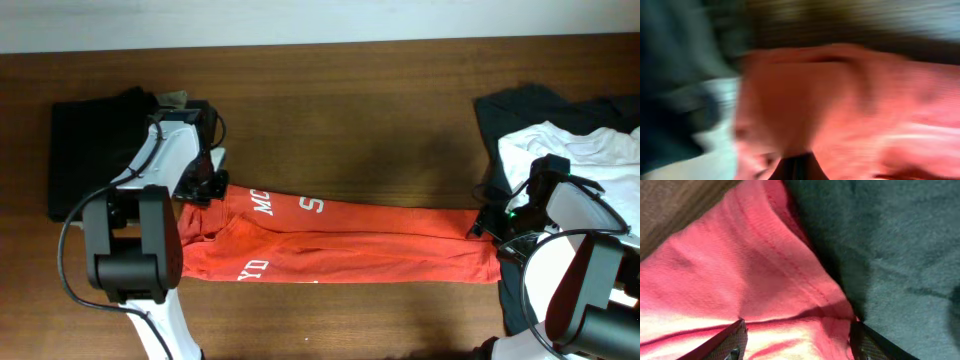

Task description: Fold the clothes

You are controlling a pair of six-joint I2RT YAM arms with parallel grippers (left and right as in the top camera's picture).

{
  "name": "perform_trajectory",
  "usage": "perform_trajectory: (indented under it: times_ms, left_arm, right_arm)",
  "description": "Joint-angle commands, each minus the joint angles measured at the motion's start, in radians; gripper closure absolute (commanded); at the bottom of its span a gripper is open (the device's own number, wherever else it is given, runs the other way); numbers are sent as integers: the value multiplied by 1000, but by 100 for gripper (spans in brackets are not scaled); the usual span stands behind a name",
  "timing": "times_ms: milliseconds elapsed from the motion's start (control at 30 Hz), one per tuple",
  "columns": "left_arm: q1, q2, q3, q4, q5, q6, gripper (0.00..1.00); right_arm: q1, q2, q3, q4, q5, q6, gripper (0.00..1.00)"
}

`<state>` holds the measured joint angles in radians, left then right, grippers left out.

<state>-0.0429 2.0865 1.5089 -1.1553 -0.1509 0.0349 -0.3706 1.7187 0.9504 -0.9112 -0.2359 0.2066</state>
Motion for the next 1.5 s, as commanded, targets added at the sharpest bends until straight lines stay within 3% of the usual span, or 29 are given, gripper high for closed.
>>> perform_trajectory:
  times_ms: [0,67,100,133,200,233,267,300,433,567,633,733,767,800,833,1100,1200,1267,1400,1467]
  left_arm:
    - [56,-23,25,-19,-125,-121,100]
    - [69,-30,68,-37,-45,-116,100]
    - [69,-40,102,-58,72,-62,91]
    - [69,-42,137,-84,167,-25,75]
    - [69,-42,173,-113,287,18,69]
    - [69,-42,174,-113,294,19,69]
    - [69,-42,174,-111,293,29,68]
    - [69,-42,174,-111,293,35,68]
    - [69,-42,174,-93,294,35,68]
    - [69,-42,174,-91,293,35,68]
    - [69,-42,174,-91,294,35,68]
    - [69,-42,174,-91,293,35,67]
    - [69,-42,174,-90,294,35,67]
    - [69,-42,174,-87,293,35,67]
    - [69,-42,174,-83,294,35,67]
    - [69,-42,174,-71,294,35,63]
    - [69,-42,174,-72,293,35,63]
    - [69,-42,174,-79,293,35,63]
    - [69,-42,174,-83,294,35,62]
    - [69,-42,174,-81,293,35,63]
  right_arm:
    - [-3,5,-5,-5,31,9,30]
    - [-3,5,-5,-16,31,9,28]
    - [-3,5,-5,-35,40,8,14]
    - [-3,5,-6,-47,57,11,4]
    - [-3,5,-22,-28,42,8,3]
    - [-3,5,-48,16,-38,-29,5]
    - [-3,5,-97,73,-145,-60,15]
    - [-3,5,-129,97,-161,-60,25]
    - [-3,4,-178,153,-160,-66,48]
    - [-4,0,-85,39,-51,-72,44]
    - [-4,-44,60,-70,35,-71,44]
    - [-68,-55,187,-87,43,-32,46]
    - [-95,-47,187,-86,67,0,57]
    - [-120,-35,186,-84,86,21,77]
    - [-153,-14,182,-76,90,54,85]
    - [-121,104,57,10,27,75,87]
    - [-169,163,50,59,241,235,90]
    - [-278,163,79,79,258,282,91]
    - [-424,163,188,54,91,75,90]
    - [-426,153,264,-15,-63,-132,81]
